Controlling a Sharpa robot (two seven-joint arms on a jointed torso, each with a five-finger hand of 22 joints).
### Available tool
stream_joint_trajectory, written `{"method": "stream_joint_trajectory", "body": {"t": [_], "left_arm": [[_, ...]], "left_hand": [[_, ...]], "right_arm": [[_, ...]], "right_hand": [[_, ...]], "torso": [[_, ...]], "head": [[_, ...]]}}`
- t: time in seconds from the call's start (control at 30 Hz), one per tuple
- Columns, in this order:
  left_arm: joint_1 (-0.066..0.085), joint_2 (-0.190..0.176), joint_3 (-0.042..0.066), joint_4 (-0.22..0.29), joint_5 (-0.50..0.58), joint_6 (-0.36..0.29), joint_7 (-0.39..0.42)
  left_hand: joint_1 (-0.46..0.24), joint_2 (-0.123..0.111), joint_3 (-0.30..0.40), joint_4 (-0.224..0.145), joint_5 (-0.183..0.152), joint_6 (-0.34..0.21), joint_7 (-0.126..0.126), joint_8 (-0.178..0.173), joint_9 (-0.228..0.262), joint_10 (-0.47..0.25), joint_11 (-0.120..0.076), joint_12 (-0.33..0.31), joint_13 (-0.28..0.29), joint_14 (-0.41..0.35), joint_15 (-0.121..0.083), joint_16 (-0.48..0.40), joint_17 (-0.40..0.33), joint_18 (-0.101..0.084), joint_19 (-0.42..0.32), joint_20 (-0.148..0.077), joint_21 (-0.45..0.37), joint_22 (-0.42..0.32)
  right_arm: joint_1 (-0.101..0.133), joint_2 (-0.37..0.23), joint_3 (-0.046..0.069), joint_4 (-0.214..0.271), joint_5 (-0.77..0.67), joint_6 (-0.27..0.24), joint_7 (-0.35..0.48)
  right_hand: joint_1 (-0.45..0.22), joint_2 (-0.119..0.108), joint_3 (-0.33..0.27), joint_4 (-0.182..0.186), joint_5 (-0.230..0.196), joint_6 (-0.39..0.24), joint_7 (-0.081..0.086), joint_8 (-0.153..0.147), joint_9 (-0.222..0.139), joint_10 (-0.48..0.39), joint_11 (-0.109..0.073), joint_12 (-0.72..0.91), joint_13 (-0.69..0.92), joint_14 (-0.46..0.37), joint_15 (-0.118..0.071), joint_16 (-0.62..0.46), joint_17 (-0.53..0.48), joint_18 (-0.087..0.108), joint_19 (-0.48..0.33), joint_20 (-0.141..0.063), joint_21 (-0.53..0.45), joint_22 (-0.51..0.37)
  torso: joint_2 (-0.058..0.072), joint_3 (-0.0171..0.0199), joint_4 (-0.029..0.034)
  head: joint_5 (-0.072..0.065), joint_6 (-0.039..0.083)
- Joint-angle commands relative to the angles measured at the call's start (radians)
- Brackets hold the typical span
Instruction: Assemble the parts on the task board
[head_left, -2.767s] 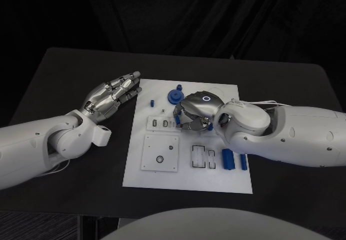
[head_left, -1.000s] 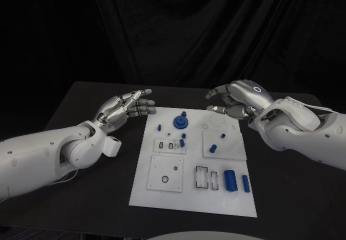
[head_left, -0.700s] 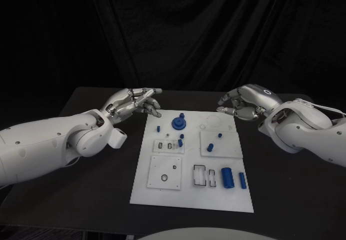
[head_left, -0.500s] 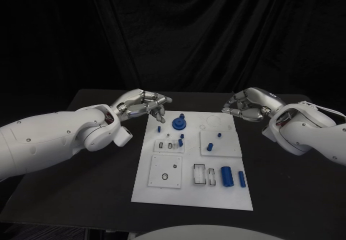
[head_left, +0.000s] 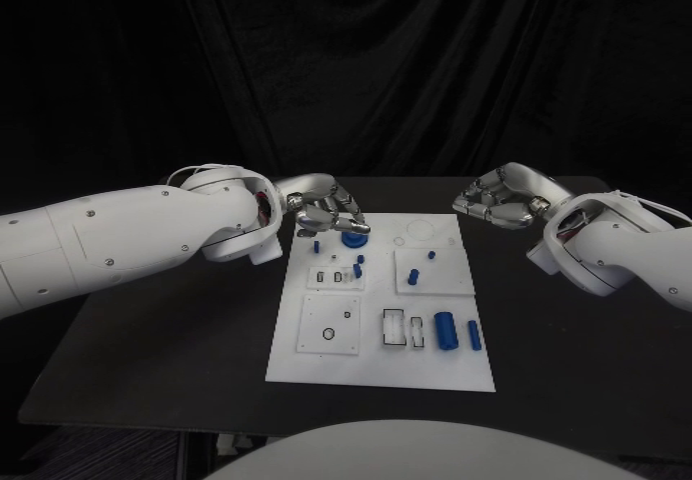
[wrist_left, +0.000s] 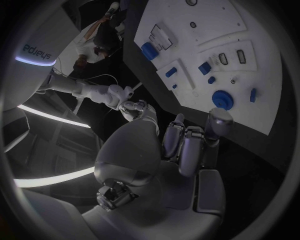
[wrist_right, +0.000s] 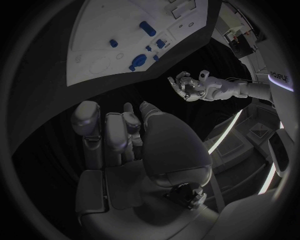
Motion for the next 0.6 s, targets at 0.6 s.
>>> {"method": "stream_joint_trajectory", "body": {"t": [0.6], "left_arm": [[0.006,0.202,0.001,-0.128,-0.125,0.255,-0.481]], "left_hand": [[-0.196,0.053,-0.017,0.017,0.016,0.23,-0.055,0.171,0.223,0.245,-0.057,0.109,0.26,0.106,-0.058,0.014,0.263,-0.078,0.381,-0.024,0.262,0.474]], "right_arm": [[-0.013,0.011,0.001,-0.015,-0.035,0.068,-0.025]], "right_hand": [[0.005,-0.015,0.005,0.003,0.05,0.015,0.001,-0.003,-0.008,0.005,0.003,-0.001,-0.008,0.002,0.004,-0.001,-0.002,0.008,0.005,0.003,-0.008,0.0]], "torso": [[-0.022,0.0161,-0.0196]], "head": [[0.016,-0.012]]}}
